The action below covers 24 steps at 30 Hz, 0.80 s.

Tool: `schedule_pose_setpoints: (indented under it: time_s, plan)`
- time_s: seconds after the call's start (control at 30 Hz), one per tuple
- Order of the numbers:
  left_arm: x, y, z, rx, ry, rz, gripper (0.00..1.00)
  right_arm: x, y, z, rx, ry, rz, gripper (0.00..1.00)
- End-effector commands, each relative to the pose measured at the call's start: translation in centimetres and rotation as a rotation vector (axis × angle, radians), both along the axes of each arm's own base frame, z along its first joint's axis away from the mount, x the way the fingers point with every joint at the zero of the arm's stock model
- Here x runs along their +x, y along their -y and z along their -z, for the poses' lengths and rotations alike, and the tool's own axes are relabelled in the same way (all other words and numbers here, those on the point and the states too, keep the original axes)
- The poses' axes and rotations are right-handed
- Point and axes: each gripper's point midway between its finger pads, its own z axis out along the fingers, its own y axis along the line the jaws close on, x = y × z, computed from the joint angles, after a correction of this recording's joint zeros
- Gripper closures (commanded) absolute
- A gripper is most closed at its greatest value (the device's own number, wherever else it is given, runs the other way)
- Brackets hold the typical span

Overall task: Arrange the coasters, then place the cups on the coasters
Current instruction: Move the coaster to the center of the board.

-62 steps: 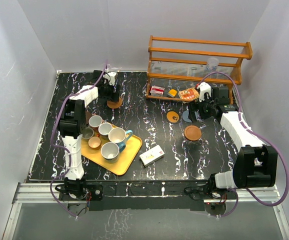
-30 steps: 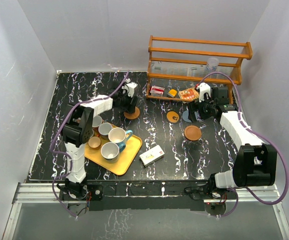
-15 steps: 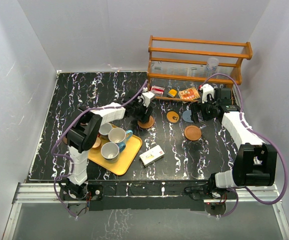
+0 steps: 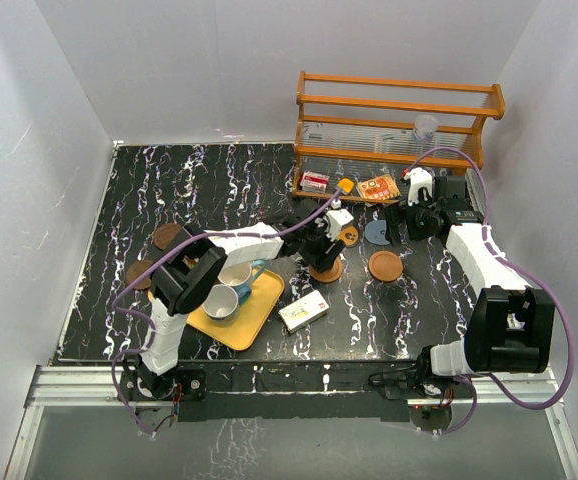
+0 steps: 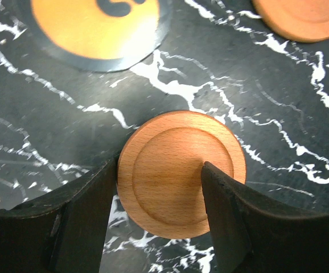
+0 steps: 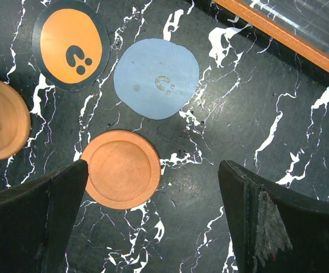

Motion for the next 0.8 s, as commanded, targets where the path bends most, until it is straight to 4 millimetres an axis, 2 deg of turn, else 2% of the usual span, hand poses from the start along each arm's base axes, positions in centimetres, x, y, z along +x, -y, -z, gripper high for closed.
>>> schedule_pose_setpoints:
  time_s: [0.0,0.2,0.53,0.77]
  plan:
    - [-3.6,-0.5,4.4,0.148,-0.084,0.067,0.42,0.7,0.2,-1.9,-0.005,0.077,-0.003,0.02]
    - [-3.2,0.8,4.9,0.171,-0.041,0.096,0.43,0.7,0.3,-1.8,-0.007,0.073,0.0,0.02]
    - [-1.8,1.7,5.2,0.177,0.02,0.089,0.43,0.8,0.5,-1.7,-0.012,0.071,0.008,0.02]
    - [-1.3,2.5,4.9,0.154,0.028,0.081,0.43,1.1,1.7,-1.3,-0.027,0.056,0.06,0.02]
